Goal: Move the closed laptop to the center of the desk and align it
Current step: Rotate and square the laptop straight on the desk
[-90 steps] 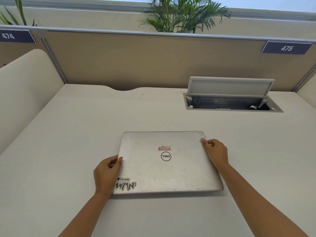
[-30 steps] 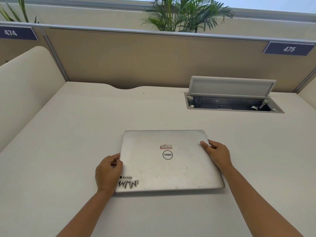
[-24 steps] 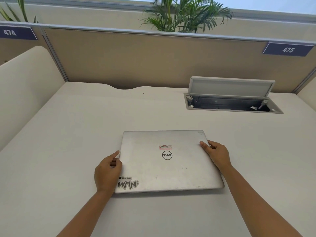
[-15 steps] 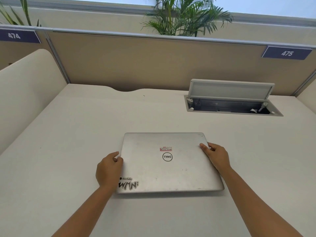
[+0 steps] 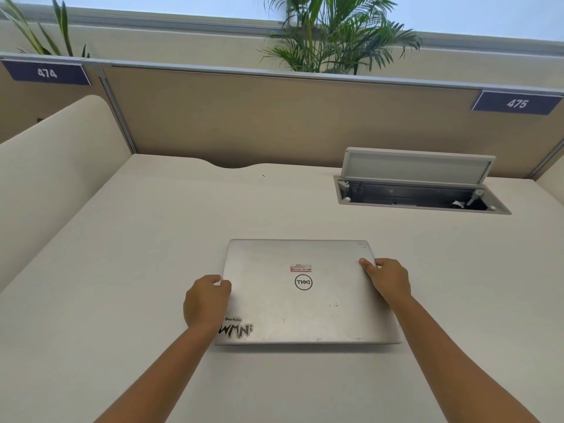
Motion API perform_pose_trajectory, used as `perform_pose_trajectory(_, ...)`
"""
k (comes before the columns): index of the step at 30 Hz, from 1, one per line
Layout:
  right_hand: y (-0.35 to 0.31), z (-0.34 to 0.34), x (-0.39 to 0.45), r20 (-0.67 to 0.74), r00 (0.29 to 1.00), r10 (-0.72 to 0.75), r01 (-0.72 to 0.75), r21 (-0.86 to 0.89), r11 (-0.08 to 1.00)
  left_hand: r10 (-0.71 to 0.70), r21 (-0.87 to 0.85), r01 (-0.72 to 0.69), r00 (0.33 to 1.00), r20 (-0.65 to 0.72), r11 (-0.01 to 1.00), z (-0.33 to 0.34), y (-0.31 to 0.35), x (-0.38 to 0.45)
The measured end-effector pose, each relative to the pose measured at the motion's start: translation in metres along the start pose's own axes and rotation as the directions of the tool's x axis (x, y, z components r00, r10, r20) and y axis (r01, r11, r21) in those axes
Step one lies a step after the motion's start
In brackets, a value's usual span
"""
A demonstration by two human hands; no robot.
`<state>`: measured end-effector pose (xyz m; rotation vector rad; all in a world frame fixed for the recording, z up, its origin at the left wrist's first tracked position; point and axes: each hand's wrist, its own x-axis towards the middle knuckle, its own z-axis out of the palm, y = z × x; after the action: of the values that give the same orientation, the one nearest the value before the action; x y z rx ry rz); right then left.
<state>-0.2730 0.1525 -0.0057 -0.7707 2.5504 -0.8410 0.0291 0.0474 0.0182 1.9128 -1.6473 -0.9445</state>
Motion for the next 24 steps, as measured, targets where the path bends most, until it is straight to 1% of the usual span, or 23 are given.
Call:
perform_pose_trajectory(5, -0.003, -0.008, 0.003, 0.045, 0.998, 0.033, -0.030, -0.063, 0.998, -0.001, 0.030, 0.001, 1.000, -0.003, 1.000, 0.004, 0.004, -0.005)
perform_pose_trajectory(10, -0.004, -0.010, 0.003, 0.063, 0.998, 0.006, 0.001, -0.111, 0.994, 0.020, 0.048, -0.018, 1.000, -0.022, 0.999, 0.006, 0.005, -0.008)
perform_pose_trajectory(14, -0.002, -0.009, 0.000, 0.072, 0.997, 0.030, -0.023, -0.102, 0.994, 0.026, 0.044, -0.024, 0.999, -0.046, 0.999, 0.008, 0.005, -0.011)
perform_pose_trajectory(20, 0.002, -0.007, 0.000, 0.067, 0.997, 0.044, -0.038, -0.095, 0.995, 0.098, 0.065, -0.093, 0.992, -0.083, 0.994, 0.011, 0.002, -0.011)
perform_pose_trajectory(24, 0.004, -0.004, -0.004, 0.029, 1.000, 0.003, 0.001, -0.104, 0.995, 0.178, 0.080, -0.173, 0.982, -0.060, 0.982, 0.010, -0.007, -0.006)
